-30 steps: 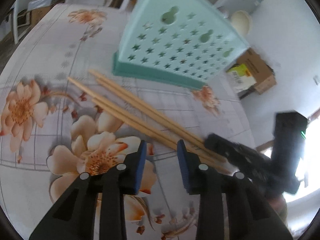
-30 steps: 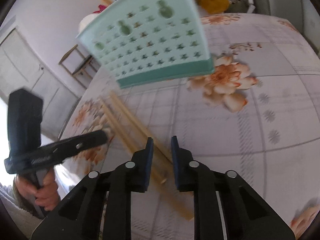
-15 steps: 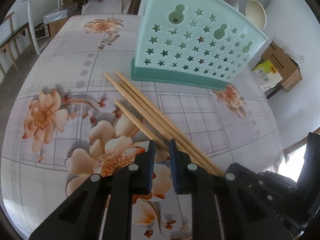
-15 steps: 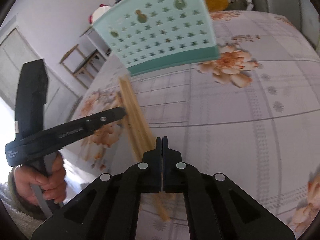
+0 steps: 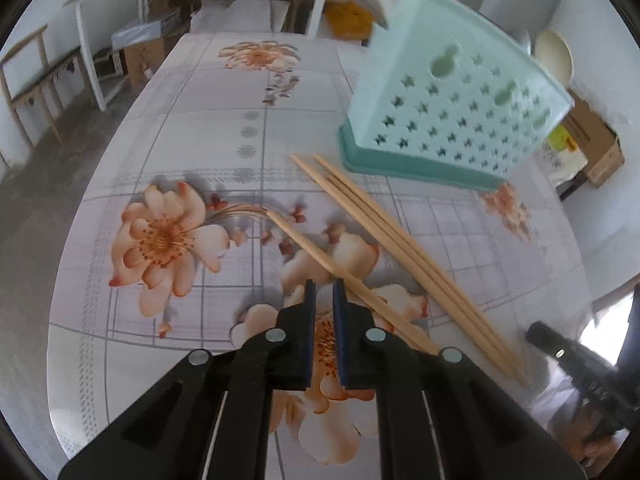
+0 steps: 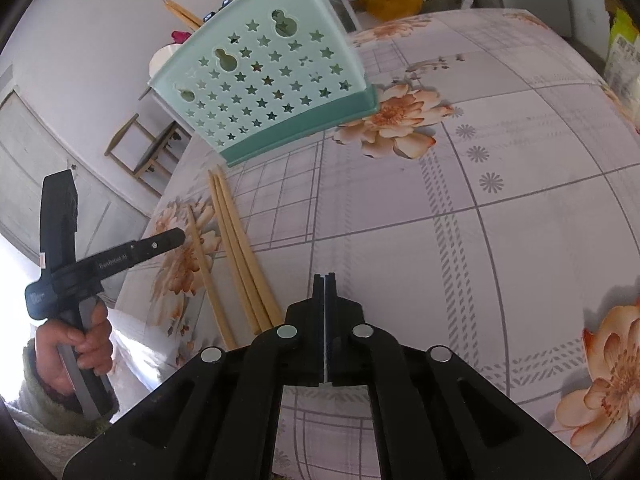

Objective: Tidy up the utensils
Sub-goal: 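Close the left gripper on a wooden chopstick while the right gripper grasps another chopstick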

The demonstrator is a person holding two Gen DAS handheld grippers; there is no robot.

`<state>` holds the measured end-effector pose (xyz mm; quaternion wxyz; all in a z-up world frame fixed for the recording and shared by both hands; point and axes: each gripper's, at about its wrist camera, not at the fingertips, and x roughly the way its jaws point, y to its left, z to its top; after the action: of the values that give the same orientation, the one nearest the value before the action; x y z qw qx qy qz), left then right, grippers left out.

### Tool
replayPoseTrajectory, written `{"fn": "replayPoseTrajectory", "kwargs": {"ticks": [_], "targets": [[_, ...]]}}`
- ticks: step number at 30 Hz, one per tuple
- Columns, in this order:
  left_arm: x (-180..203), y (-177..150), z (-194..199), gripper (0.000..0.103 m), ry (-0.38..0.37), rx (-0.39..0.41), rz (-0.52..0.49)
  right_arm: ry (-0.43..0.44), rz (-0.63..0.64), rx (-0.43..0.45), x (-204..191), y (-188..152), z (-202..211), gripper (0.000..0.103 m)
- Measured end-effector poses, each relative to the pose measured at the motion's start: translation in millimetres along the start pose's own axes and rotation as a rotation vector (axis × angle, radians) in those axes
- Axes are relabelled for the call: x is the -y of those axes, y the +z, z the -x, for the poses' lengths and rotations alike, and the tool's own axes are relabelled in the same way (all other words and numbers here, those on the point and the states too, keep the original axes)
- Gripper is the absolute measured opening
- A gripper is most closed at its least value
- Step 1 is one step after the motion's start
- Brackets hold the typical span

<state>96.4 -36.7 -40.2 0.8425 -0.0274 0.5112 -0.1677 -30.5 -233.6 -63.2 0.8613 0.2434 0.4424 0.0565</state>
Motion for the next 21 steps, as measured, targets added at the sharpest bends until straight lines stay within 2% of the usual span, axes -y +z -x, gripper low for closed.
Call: {"fn": "replayPoseTrajectory", "kwargs": {"ticks": [1,3,6,9,13,16,21], "targets": [[-3,2,2,0.012,-0.023,-0.001,0.024,0.004,0.0,0.004,-1,1,1,0.003],[-4,6,4,0.025,-0.048,0.001,0.06,0.021,0.019,0.016,-4,2,7,0.004],[4,9,1,0.028,-0.062,-0.005,0.059,0.032,0.079,0.024,-19,8,8,0.02],[18,4,-8,0.028,-0.025,-0.026,0.004,0.042,0.161,0.021,-36,15,2,0.021],[39,-9,-9,0.028,0.095,0.036,-0.13,0.033,0.25,-0.019,-53,25,-20,0.02],[47,-16,-10,0.027,0.146,0.067,-0.218,0.036,0.279,-0.044,-59,33,-33,0.016],[38,-15,-9,0.016,0.149,0.086,-0.225,0.045,0.347,-0.081,-74,41,-47,0.014]]}}
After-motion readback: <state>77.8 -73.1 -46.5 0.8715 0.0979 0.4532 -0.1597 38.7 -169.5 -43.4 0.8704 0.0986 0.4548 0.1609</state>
